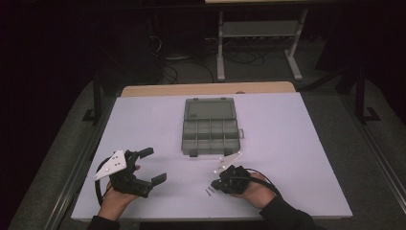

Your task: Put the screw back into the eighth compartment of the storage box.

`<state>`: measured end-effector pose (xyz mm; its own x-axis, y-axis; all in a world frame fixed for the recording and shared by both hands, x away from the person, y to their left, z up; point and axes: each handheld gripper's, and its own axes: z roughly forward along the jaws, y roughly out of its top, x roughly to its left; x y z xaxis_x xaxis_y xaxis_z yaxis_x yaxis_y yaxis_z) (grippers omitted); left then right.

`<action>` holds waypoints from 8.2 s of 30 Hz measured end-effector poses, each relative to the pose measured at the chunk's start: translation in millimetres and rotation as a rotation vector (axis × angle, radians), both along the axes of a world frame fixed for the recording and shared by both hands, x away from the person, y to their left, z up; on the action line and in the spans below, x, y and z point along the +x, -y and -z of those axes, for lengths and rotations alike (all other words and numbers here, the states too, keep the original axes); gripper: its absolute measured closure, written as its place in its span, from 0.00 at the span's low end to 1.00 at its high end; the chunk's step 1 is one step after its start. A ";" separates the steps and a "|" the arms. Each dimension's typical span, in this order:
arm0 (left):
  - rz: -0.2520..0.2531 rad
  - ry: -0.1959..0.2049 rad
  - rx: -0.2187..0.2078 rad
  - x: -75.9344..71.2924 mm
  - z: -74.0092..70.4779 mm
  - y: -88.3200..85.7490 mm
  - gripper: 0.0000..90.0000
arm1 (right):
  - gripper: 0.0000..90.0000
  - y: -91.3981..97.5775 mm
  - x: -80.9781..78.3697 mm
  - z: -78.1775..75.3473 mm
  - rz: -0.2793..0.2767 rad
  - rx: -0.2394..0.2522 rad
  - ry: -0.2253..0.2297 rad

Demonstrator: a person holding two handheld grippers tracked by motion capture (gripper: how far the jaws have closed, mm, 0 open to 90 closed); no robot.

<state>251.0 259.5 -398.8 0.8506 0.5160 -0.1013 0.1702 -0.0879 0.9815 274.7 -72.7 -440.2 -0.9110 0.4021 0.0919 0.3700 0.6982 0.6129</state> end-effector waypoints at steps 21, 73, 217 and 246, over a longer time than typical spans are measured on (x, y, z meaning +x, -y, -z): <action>0.000 0.001 0.000 0.0 -0.1 0.1 0.00 | 0.96 8.1 1.6 -12.7 0.009 0.061 -0.023; -0.008 -0.002 -0.021 -1.3 -0.4 1.5 0.00 | 0.97 37.4 31.8 -83.4 0.091 0.219 0.072; -0.001 -0.011 -0.031 -1.8 0.1 2.3 0.00 | 0.11 52.6 44.4 -78.5 0.260 0.174 0.077; 0.005 -0.003 -0.018 -1.6 0.0 2.5 0.00 | 0.38 23.7 8.8 -56.4 0.123 0.181 -0.007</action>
